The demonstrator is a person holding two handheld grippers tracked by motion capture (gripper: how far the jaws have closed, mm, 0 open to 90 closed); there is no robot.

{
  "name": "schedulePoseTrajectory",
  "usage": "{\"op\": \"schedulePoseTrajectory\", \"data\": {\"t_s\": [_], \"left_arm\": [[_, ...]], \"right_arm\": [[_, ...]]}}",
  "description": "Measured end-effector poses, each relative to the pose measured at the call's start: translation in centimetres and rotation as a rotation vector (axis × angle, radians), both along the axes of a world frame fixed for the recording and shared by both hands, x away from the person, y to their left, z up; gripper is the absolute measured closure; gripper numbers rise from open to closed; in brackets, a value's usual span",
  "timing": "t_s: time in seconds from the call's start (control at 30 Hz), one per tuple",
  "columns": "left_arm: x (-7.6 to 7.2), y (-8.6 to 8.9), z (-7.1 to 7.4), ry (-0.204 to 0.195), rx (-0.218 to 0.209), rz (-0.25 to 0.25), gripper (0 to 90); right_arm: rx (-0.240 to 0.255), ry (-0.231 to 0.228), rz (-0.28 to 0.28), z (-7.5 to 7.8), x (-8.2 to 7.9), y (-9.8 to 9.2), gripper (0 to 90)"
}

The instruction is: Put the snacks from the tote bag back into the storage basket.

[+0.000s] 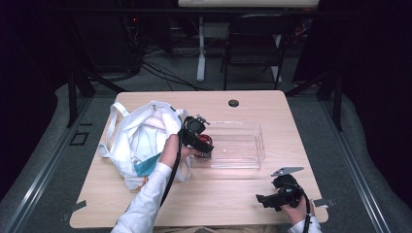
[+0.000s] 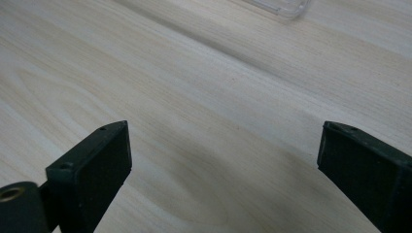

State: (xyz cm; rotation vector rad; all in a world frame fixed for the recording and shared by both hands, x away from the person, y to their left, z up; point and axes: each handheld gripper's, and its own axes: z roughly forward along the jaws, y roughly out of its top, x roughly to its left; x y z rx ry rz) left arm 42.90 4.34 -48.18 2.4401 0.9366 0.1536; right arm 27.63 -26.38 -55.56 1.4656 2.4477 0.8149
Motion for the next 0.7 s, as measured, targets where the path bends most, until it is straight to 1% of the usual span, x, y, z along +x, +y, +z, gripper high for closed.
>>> {"op": "schedulePoseTrajectory", "data": {"t_s": [0.03,0.07,0.17,0.23,0.27,0.37,0.4,0.57,0.7], "left_arm": [[0.0,0.0,-0.1,0.000,-0.001,0.002,26.4],[0.0,0.0,-0.2,0.004,0.003,0.001,26.4],[-0.1,0.0,-0.4,0.006,0.004,0.002,26.4],[0.0,0.1,-0.5,0.008,0.008,0.001,26.4],[0.0,0.1,-0.6,0.009,0.009,-0.001,26.4],[-0.1,0.0,-0.8,0.010,0.008,0.004,26.4],[-0.1,0.0,-1.0,0.014,0.009,0.002,26.4],[-0.1,-0.1,-1.5,0.018,0.018,0.000,26.4],[-0.2,-0.2,-1.8,0.021,0.024,-0.001,26.4]], "right_arm": [[-0.019,0.009,0.018,0.2,0.1,-0.1,5.2],[0.005,-0.006,-0.008,0.0,0.0,0.0,5.2],[0.005,-0.005,-0.003,0.0,0.0,0.1,5.2],[-0.004,0.000,0.002,0.0,0.0,0.1,5.2],[0.005,-0.006,-0.005,-0.1,0.0,0.2,5.2],[0.002,0.000,-0.003,0.0,0.0,0.1,5.2],[-0.011,0.002,0.000,0.0,0.0,0.0,5.2],[0.012,-0.008,-0.006,-0.1,0.0,0.1,5.2],[0.011,-0.007,-0.007,-0.1,0.0,0.1,5.2]]}}
